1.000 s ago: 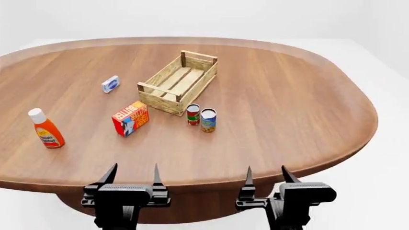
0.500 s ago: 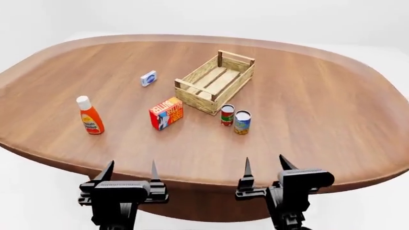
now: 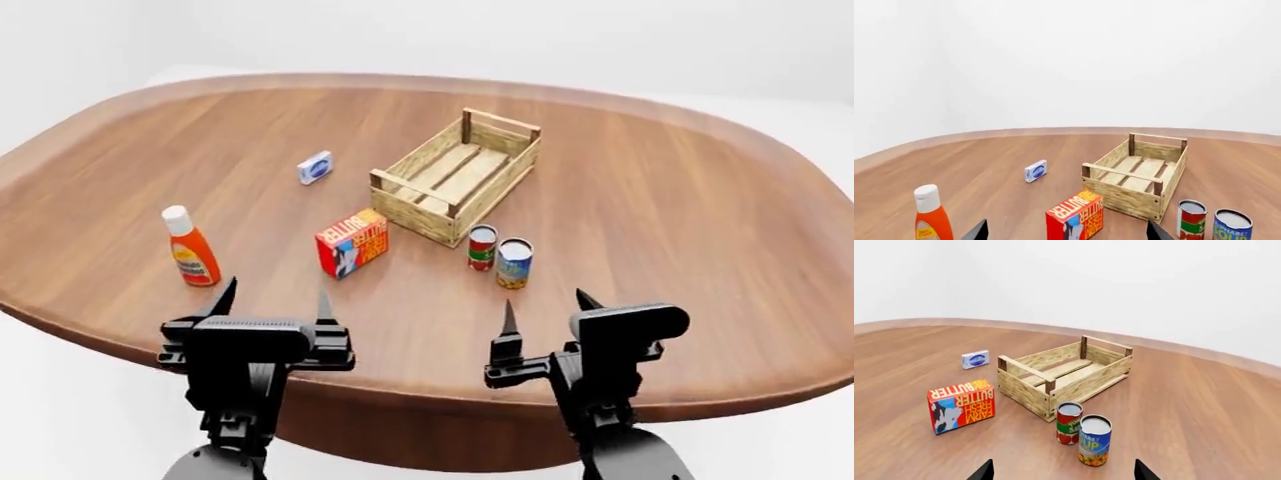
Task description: Pick up the ketchup, and put it in the wooden tray.
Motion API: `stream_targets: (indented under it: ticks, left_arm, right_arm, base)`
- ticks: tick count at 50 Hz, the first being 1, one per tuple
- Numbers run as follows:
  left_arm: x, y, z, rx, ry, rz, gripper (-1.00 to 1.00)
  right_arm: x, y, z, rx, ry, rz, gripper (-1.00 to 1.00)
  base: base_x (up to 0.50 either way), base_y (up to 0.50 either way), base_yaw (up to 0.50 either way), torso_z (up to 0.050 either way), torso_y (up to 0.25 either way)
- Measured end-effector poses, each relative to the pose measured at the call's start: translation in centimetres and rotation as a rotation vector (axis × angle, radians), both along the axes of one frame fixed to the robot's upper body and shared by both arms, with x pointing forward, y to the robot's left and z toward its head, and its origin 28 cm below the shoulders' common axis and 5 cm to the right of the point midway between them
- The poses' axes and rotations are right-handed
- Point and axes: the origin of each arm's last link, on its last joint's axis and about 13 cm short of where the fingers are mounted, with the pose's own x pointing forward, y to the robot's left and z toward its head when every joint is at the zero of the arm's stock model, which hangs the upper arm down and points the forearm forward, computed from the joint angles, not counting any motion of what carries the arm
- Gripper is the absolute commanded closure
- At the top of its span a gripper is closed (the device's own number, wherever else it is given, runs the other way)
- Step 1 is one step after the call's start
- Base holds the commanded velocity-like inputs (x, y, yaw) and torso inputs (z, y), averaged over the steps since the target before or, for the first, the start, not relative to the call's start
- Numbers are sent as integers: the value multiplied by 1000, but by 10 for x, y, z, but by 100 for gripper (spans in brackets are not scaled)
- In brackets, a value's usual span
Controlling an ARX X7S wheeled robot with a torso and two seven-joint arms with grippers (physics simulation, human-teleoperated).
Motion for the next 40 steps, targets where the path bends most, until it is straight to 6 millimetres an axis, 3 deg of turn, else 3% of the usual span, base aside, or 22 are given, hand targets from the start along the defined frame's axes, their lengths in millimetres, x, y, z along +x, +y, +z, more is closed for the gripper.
stream_targets:
  ticks: [14,40]
  left_arm:
    - [9,6,15,-3,-23,35,-100]
    - [15,12,22,-12,-40,68,-100]
  right_arm:
    - [6,2,10,-10,8,15,-100]
    - [9,3,20,-29,0,30,-100]
  base:
    - [272,43,0,0,0]
    - [270,43,0,0,0]
